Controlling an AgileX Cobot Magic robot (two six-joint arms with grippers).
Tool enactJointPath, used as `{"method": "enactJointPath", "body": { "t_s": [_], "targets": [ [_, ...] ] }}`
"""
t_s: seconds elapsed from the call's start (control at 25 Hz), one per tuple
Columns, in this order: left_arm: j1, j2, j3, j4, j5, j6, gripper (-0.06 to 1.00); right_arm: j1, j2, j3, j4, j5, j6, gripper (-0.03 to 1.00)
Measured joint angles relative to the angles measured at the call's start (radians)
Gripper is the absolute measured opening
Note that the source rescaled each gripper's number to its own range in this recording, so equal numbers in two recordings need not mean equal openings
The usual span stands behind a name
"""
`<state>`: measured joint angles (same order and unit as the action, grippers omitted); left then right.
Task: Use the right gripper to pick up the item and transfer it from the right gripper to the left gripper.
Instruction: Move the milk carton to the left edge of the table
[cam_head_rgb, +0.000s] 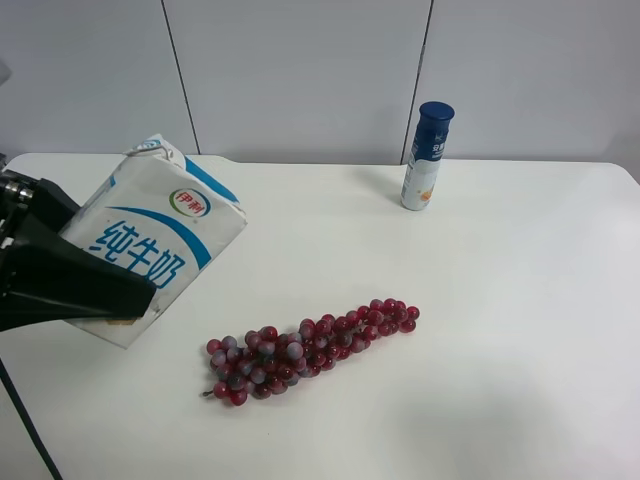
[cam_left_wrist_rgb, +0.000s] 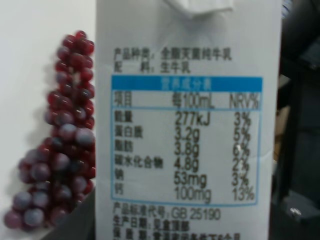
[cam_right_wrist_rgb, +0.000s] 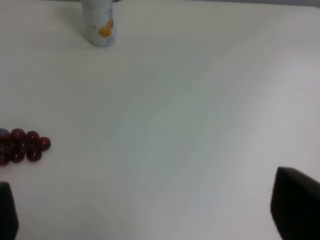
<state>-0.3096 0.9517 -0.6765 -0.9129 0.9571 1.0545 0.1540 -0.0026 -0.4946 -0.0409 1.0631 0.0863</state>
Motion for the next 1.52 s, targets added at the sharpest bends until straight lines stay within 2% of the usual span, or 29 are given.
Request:
{"method": "enactJointPath", "body": {
  "t_s": [0.2,0.76,1.0,1.32,1.52],
  "targets": [
    [0.0,0.0,0.0,0.0,-0.063,-0.001,0.0,0.0,0.0,0.0,0.0,0.0,0.0,1.0],
    [0.0,0.084,0.0,-0.001,-0.124,-0.001,0.0,0.0,0.0,0.0,0.0,0.0,0.0,1.0],
    [0.0,0.195,0.0,-0.002,-0.253,-0.008,0.0,0.0,0.0,0.0,0.0,0.0,0.0,1.0],
    [0.0,0.29,0.0,-0.002,-0.519,-0.062,0.0,0.0,0.0,0.0,0.0,0.0,0.0,1.0],
    [0.061,0.339,0.0,0.019,-0.628,-0.168,0.0,0.0,0.0,0.0,0.0,0.0,0.0,1.0]
  ]
}}
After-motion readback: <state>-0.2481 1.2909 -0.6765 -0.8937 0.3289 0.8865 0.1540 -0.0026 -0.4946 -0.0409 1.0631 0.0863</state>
